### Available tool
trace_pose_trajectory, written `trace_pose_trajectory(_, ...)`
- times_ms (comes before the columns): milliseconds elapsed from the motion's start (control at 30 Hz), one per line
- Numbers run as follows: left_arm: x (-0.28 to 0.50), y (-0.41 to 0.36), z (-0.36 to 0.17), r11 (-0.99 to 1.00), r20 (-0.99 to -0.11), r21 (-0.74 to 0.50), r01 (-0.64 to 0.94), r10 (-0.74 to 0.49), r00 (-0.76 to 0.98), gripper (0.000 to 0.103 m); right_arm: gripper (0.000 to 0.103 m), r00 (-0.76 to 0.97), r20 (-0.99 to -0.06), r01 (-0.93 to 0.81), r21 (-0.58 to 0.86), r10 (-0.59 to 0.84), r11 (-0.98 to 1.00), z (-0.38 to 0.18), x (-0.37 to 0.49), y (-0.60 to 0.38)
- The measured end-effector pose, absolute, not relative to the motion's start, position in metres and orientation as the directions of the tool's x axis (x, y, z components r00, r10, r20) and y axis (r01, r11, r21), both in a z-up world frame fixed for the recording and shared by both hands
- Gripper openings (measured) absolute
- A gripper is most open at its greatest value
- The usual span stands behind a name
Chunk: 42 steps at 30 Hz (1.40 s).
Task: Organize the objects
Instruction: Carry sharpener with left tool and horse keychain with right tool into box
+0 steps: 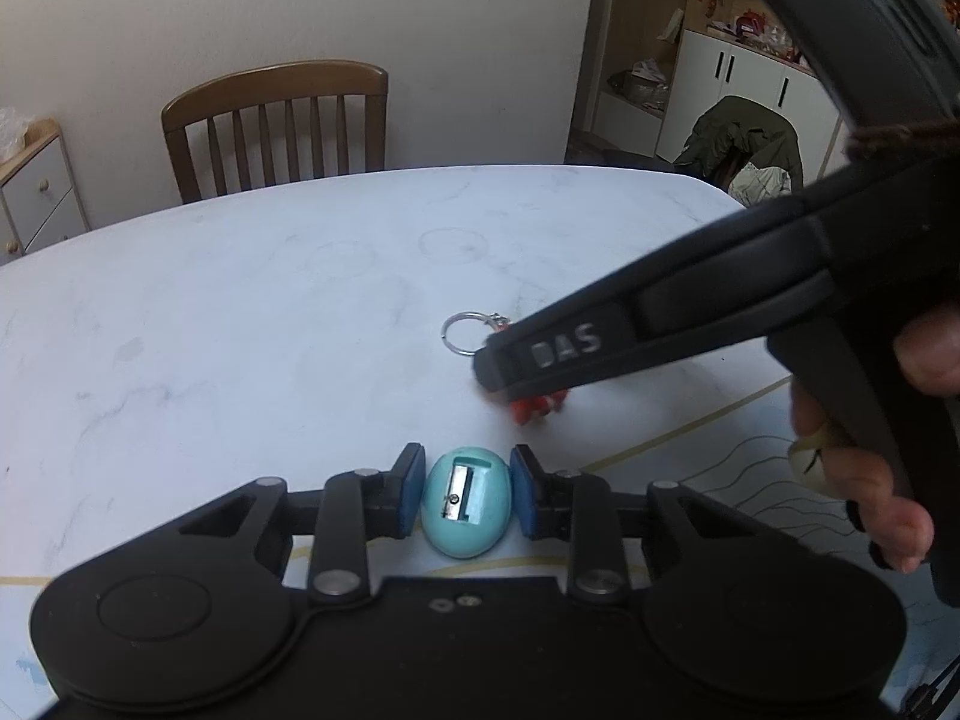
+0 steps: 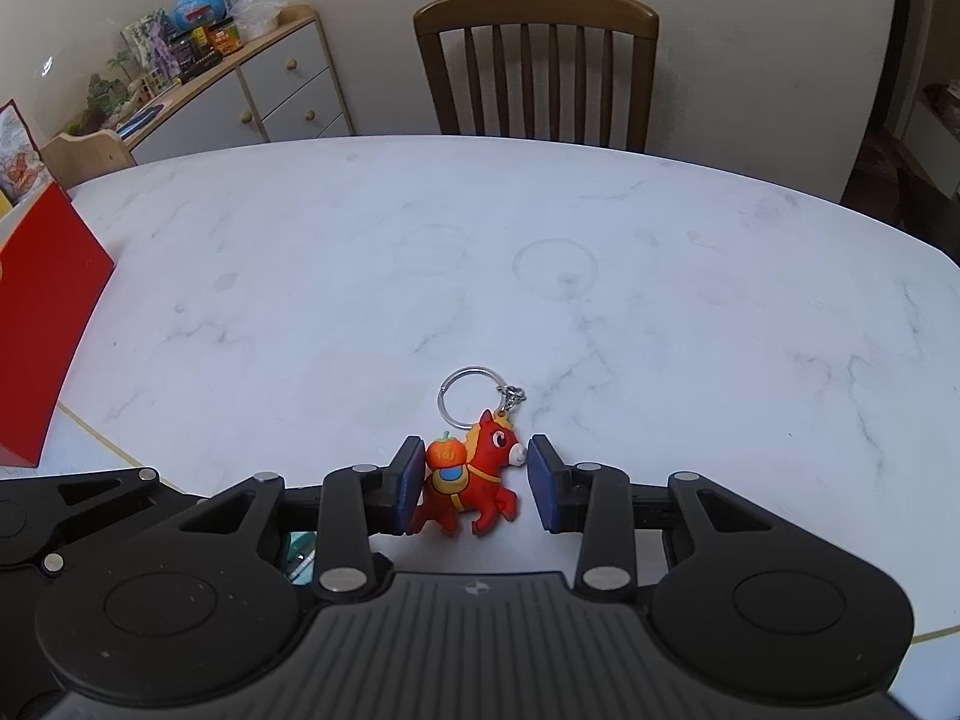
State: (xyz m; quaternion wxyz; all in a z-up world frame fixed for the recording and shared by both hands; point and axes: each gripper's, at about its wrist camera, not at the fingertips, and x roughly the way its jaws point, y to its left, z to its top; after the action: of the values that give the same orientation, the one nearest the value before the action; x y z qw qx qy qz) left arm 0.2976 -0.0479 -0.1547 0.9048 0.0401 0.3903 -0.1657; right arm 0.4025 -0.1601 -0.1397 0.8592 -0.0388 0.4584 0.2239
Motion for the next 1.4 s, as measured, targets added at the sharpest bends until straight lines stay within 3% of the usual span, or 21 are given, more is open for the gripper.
trace_pose_trajectory(767,0.261,0.026,-0.086,0.971,-0.75,-0.161,0.174,-0.235,0.619,0.029,0.036,0.483,-0.742,-0.53,0.174,0.464,0.83,-0.047,0.317,-0.158)
trace_pose_trajectory(1400,0.201,0.142,-0.017,0.989,-0.747,-0.132,0.062,-0.14,0.65,0.029,0.036,0.425,-0.729,-0.692,0.12,0.537,0.712,0.017,0.236,-0.055)
